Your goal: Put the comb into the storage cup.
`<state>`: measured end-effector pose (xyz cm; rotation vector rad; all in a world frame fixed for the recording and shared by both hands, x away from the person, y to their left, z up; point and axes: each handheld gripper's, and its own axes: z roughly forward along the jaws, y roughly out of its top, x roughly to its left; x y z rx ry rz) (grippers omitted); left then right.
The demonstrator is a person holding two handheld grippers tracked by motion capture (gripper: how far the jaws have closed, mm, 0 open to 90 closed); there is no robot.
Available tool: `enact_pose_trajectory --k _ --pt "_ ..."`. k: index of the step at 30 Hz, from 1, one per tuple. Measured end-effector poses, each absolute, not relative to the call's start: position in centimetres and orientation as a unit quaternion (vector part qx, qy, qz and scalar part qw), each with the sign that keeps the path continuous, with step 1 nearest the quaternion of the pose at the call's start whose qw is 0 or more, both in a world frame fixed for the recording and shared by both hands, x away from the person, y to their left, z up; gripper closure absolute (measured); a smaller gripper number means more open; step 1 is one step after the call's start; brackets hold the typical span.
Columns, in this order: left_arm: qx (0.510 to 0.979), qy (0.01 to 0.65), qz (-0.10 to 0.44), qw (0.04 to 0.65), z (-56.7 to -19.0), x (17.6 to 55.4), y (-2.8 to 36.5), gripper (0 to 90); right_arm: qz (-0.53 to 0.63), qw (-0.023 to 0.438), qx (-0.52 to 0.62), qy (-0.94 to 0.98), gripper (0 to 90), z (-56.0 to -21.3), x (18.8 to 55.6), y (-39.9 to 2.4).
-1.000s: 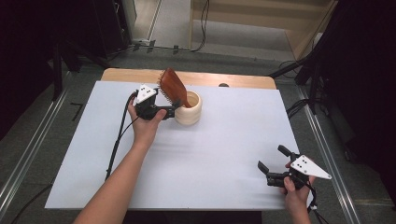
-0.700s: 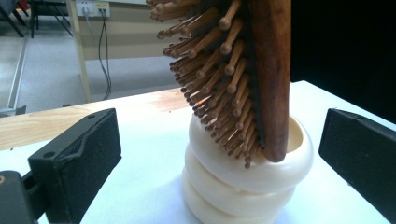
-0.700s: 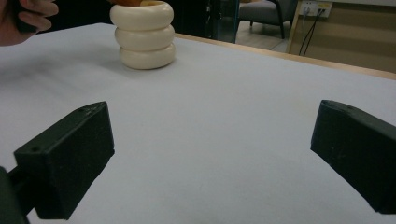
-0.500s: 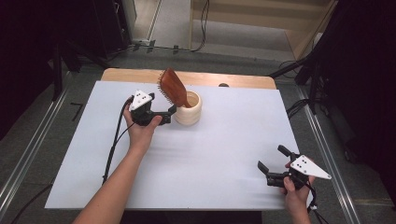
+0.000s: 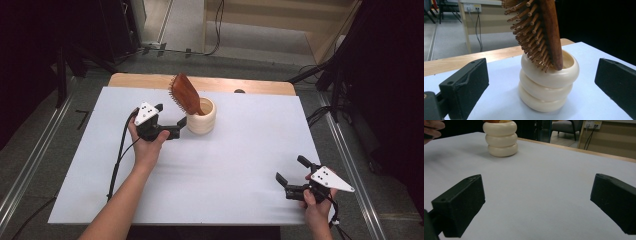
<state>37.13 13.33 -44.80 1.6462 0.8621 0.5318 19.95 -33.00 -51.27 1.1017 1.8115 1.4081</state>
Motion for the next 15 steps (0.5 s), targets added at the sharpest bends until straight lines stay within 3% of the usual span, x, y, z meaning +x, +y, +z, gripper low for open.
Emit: enact_pose_trajectory --k 15 --pt "0.701 0.365 0.234 0.566 -45.1 35.5 14.6 0.0 0.528 0.294 0.412 0.682 0.0 -51.3 20.0 -33.0"
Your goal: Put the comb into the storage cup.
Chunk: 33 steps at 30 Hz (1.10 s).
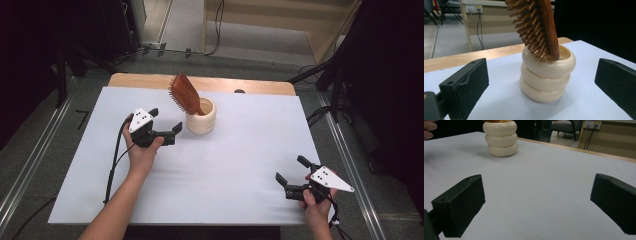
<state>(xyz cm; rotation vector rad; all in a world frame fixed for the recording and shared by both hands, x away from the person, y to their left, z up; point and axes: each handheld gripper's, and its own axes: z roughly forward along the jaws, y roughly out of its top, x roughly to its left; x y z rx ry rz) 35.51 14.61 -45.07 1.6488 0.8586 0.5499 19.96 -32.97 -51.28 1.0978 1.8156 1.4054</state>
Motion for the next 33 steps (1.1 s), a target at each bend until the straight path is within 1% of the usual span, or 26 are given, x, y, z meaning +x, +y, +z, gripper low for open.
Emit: enact_pose_trajectory --k 33 --pt "0.701 0.353 0.253 0.565 -45.8 31.1 17.8 0.0 0.525 0.297 0.413 0.683 0.0 -51.3 19.9 -32.9"
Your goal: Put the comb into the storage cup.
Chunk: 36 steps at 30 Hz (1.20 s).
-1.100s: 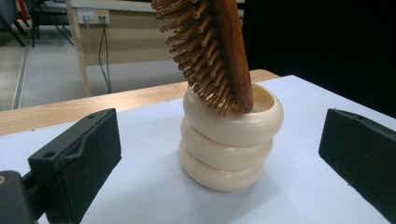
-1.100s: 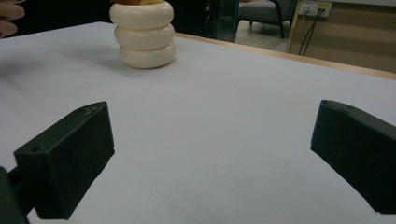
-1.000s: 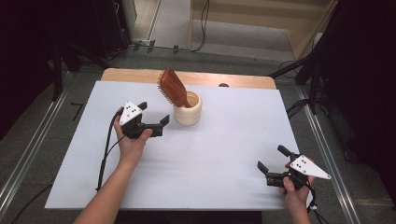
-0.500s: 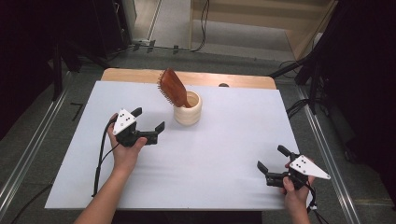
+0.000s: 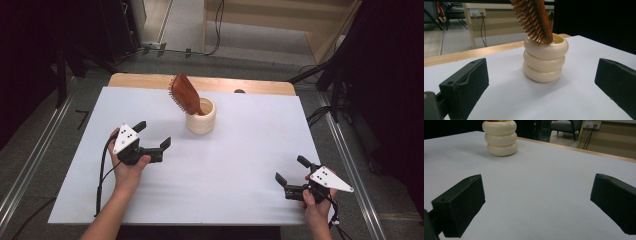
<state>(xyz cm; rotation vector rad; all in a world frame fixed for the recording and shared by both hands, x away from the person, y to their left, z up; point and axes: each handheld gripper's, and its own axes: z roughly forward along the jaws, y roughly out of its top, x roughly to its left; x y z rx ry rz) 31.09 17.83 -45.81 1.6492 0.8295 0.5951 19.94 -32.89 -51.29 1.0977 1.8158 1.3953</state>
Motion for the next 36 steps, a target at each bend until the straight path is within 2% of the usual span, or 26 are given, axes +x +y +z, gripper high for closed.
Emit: enact_pose_trajectory --k 36 --pt "0.689 0.379 0.272 0.554 -46.6 28.2 22.9 0.0 0.523 0.299 0.416 0.682 0.0 -51.3 19.9 -32.8"
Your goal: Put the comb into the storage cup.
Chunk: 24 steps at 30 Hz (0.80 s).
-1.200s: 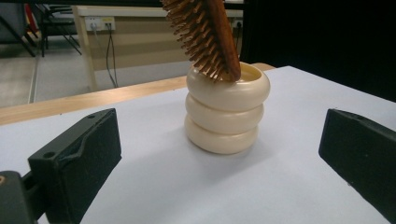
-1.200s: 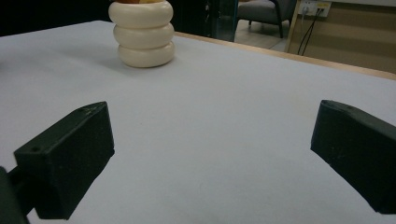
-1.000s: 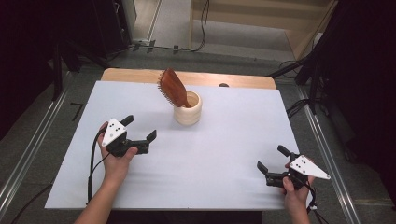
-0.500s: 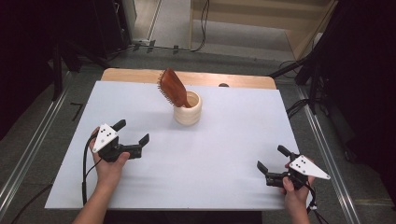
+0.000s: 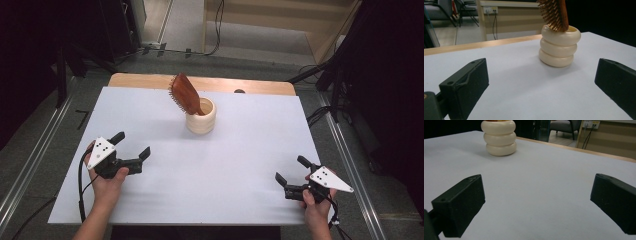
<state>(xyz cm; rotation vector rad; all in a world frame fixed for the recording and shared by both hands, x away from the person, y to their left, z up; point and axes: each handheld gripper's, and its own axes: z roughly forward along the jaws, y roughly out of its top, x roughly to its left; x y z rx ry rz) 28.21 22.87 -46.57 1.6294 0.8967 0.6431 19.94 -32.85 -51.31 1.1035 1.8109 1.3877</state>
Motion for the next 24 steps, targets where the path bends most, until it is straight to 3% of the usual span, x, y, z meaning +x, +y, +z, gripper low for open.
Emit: enact_pose_trajectory --k 24 --pt "0.693 0.388 0.293 0.533 -47.2 26.2 26.2 0.0 0.522 0.3 0.417 0.681 0.0 -51.3 19.9 -32.8"
